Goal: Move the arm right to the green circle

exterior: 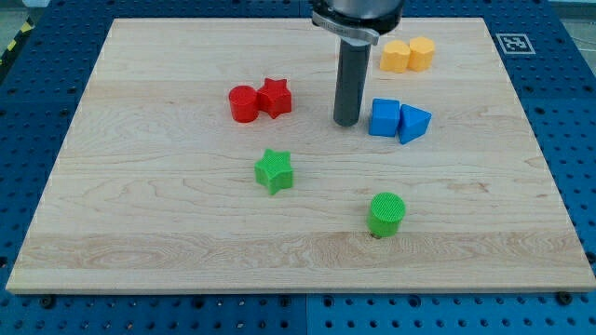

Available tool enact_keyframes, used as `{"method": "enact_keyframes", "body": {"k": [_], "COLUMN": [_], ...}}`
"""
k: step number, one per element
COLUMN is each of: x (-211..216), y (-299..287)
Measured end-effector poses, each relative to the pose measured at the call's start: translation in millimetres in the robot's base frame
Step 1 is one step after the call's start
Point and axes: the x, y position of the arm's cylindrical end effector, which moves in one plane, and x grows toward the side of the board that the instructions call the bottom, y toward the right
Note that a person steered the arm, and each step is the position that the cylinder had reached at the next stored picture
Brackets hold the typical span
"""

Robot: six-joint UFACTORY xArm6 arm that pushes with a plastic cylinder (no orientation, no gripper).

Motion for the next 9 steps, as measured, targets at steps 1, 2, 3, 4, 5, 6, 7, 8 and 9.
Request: {"method": "enact_keyframes", "body": {"k": [1, 2, 3, 4, 5, 6, 7, 8, 9], "x": [26.0, 48.4, 56.1, 64.3, 93.1, 135.1, 157.5, 167.2, 173.6], "y": [0.1, 10.9, 50.5, 91.0, 117.5, 130.5, 121.6, 128.0, 112.2]}}
